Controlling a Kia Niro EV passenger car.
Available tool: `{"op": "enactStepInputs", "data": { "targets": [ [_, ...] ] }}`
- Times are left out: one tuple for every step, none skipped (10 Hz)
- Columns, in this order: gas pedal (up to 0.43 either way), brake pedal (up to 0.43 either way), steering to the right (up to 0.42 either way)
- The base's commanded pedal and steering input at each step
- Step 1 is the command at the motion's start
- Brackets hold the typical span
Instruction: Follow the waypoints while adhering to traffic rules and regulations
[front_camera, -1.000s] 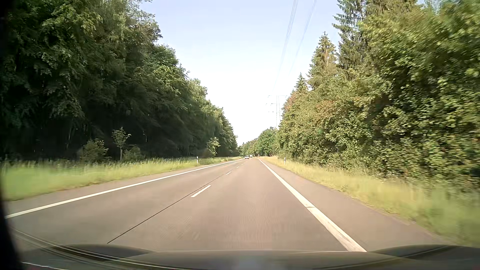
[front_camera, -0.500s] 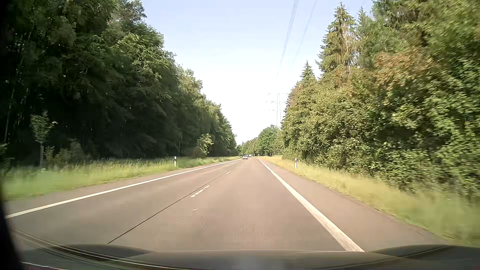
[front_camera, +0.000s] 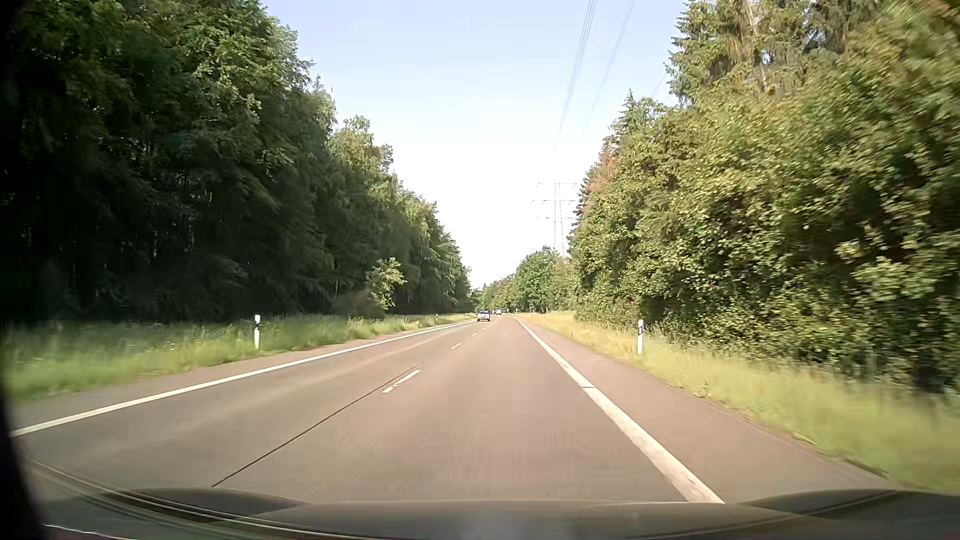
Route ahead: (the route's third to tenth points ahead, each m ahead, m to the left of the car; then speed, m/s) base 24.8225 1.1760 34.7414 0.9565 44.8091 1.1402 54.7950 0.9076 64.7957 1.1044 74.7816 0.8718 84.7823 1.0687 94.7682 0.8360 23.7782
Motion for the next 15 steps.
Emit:
{"op": "enactStepInputs", "data": {
  "targets": [
    [0.197,0.03,0.0],
    [0.197,0.03,0.0],
    [0.197,0.03,0.0],
    [0.197,0.03,0.0],
    [0.197,0.024,0.0],
    [0.197,0.03,0.0],
    [0.197,0.03,0.0],
    [0.197,0.03,0.0],
    [0.197,0.03,0.0],
    [0.197,0.03,0.0],
    [0.197,0.03,0.0],
    [0.197,0.024,0.0],
    [0.197,0.03,0.0],
    [0.197,0.03,0.0],
    [0.197,0.03,0.0]
  ]
}}
